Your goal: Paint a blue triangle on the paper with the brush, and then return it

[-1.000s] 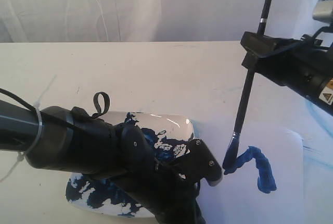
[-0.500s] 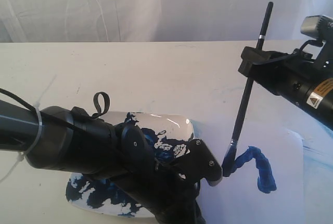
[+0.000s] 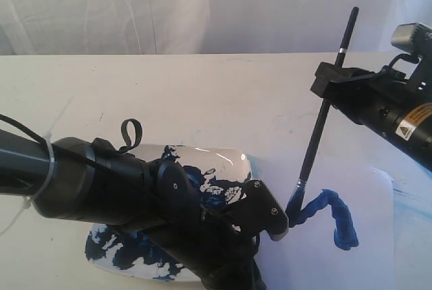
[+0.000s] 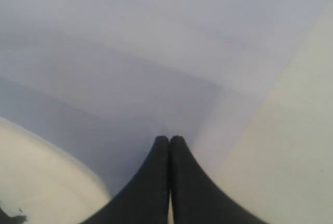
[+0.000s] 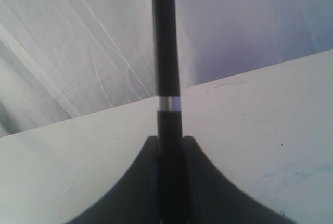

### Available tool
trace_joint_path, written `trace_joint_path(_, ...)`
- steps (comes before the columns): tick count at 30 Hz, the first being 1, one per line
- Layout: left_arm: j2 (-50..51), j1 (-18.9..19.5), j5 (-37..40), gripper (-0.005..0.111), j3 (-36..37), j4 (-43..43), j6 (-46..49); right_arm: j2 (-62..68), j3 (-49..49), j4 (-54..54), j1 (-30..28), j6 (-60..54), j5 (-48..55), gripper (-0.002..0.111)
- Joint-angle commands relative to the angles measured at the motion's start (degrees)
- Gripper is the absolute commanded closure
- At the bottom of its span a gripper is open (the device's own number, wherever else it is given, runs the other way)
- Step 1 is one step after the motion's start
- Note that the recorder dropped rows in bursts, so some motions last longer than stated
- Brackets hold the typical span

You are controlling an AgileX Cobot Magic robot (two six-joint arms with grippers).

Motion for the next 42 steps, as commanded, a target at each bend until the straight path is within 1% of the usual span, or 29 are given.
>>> trace_joint_path(1,0.4,-0.1,1.4,0.107,0.7,0.1,0.0,0.1,0.2,1.3,0.0,-0.6,-1.0,0.108)
trace_joint_path(9,0.4,-0.1,1.4,0.107,0.7,0.1,0.0,0.1,0.2,7.9,0.0,-5.4,-0.4,0.108)
trace_joint_path(16,0.4,-0.1,1.3,0.107,0.7,0.1,0.0,0.1,0.2,8.0,0.0,-7.3,3.7,0.108)
trace_joint_path(22,0.4,-0.1,1.3,0.107,0.7,0.1,0.0,1.8,0.2,8.2,0.0,-7.7,0.0,0.108)
trace_joint_path(42,0.4,-0.1,1.4,0.107,0.7,0.1,0.0,4.5,0.1,8.8,0.0,-8.5,0.0,0.108)
